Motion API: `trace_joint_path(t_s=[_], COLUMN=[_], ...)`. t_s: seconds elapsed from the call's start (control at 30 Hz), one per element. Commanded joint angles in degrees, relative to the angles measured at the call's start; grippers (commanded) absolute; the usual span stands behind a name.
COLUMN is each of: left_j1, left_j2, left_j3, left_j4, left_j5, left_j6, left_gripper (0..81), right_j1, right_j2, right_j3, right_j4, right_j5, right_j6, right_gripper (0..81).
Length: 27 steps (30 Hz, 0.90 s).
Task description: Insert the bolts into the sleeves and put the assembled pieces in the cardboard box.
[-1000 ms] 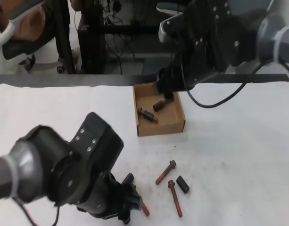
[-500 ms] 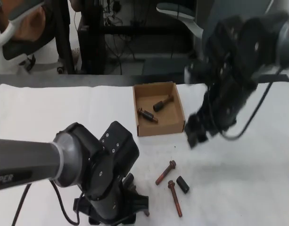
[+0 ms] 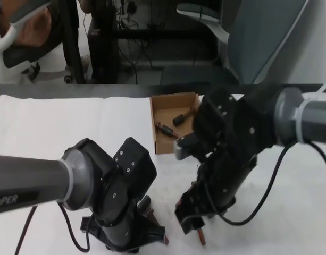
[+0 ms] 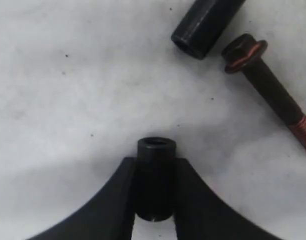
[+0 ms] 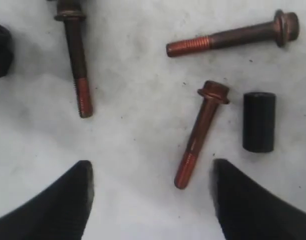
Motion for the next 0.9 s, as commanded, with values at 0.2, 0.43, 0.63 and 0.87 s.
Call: trace_joint_path(t_s=[0.2,0.43,0.63,0.87], left_j1=[-0.3,-0.3,-0.3,-0.3], left_j2=[1.5,0.7,-0.6,-5.0], left_j3=[0.5,0.5,0.5,0.6], left_j4=[3.9,3.4,1.8,-4.3], left_j5=[0.4,0.4,0.4,-0.5], left_j6=[6.8,6.8,8.1,9.8], left_gripper=[1.8,1.8,1.8,1.8], right_j1=[0.8,0.7,0.7,0.7], right_j2=[3.3,7.2,8.8,9.2], right_j3=[0.0,0.0,0.3,0.5], right_j4=[-5.6,-7.9,-9.5,-10.2], right_j5=[4.6,7.8,9.8,10.1], right_j6=[0.4,0.4,0.4,-1.5], right_gripper=[45.1,48.6,43.5,0.6])
